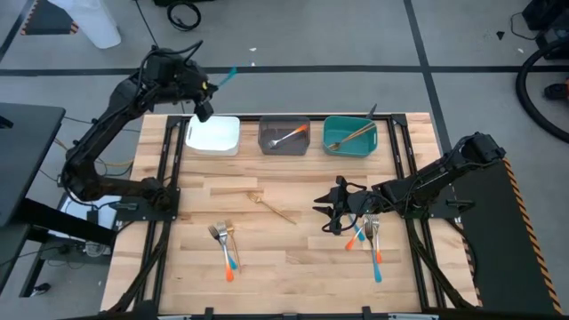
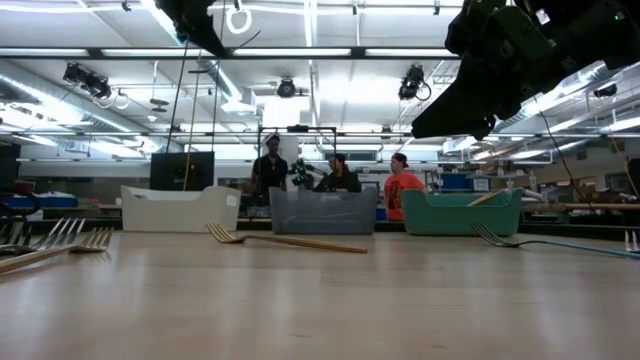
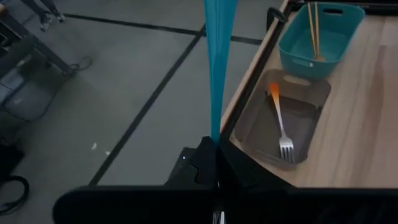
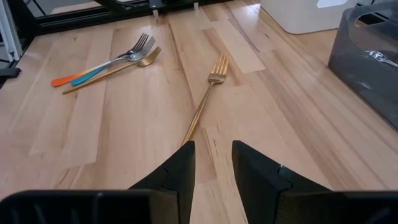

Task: Sort silverware by color (type)
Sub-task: Put the blue fork into the white bin

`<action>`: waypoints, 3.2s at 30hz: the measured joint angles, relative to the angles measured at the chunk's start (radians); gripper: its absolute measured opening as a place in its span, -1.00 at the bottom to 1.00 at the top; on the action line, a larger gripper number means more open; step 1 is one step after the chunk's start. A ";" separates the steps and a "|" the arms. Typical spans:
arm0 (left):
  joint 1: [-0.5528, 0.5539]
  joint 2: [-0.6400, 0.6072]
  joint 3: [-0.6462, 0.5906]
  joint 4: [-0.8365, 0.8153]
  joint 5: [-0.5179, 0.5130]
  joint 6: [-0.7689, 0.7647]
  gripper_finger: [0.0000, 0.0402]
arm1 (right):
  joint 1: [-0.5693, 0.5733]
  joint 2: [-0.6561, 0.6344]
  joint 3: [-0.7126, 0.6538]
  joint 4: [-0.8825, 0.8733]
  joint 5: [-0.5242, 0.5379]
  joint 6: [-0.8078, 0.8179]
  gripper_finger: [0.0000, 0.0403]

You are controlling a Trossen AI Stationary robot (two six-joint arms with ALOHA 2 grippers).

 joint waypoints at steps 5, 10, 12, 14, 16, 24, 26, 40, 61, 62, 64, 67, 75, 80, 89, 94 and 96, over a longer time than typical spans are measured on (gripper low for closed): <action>-0.001 0.031 0.000 -0.072 0.025 0.023 -0.96 | 0.000 0.000 0.000 0.003 0.000 -0.007 -0.42; -0.001 0.071 -0.001 -0.141 0.028 0.054 -0.96 | 0.000 0.000 0.000 0.015 0.001 -0.021 -0.42; -0.001 0.088 -0.001 -0.172 0.028 0.066 -0.96 | 0.000 0.000 0.000 0.014 0.001 -0.029 -0.42; -0.001 0.104 -0.001 -0.204 0.028 0.076 -0.96 | 0.000 0.000 0.000 0.014 0.002 -0.035 -0.42; -0.001 0.117 -0.001 -0.225 0.028 0.079 -0.96 | 0.000 0.000 0.000 0.014 0.003 -0.037 -0.42; -0.001 0.185 -0.001 -0.299 0.013 0.090 -0.95 | 0.000 0.000 0.000 0.014 0.003 -0.038 -0.42; -0.001 0.207 -0.001 -0.320 0.012 0.098 -0.95 | 0.000 0.000 0.000 0.014 0.002 -0.037 -0.42; -0.001 0.335 -0.001 -0.392 -0.098 0.101 -0.95 | 0.000 0.000 0.000 0.013 0.002 -0.038 -0.42; 0.005 0.407 -0.001 -0.396 -0.124 0.097 -0.95 | 0.004 0.000 0.000 -0.003 -0.002 -0.019 -0.42; 0.005 0.407 -0.001 -0.396 -0.124 0.097 -0.96 | 0.004 0.000 0.000 -0.004 -0.005 -0.019 -0.42; 0.005 0.407 -0.001 -0.395 -0.124 0.096 -0.95 | 0.005 0.000 0.000 -0.004 -0.008 -0.017 -0.42; 0.004 0.407 -0.001 -0.395 -0.124 0.084 -0.96 | 0.005 0.000 0.000 -0.004 -0.008 -0.016 -0.42; -0.009 0.407 -0.085 -0.356 -0.216 0.082 -0.96 | 0.005 0.000 0.000 -0.004 -0.009 -0.015 -0.42; -0.009 0.407 -0.228 -0.267 -0.242 0.106 -0.96 | 0.005 0.000 0.000 -0.003 -0.008 -0.015 -0.42; -0.007 0.407 -0.362 -0.094 -0.335 0.120 -0.96 | -0.002 0.000 0.000 0.014 0.000 -0.017 -0.42; -0.006 0.407 -0.385 -0.020 -0.334 0.089 -0.96 | -0.007 0.000 0.000 0.013 0.000 -0.020 -0.42; -0.002 0.407 -0.399 0.013 -0.333 0.076 -0.95 | -0.007 0.000 0.000 0.013 0.000 -0.025 -0.42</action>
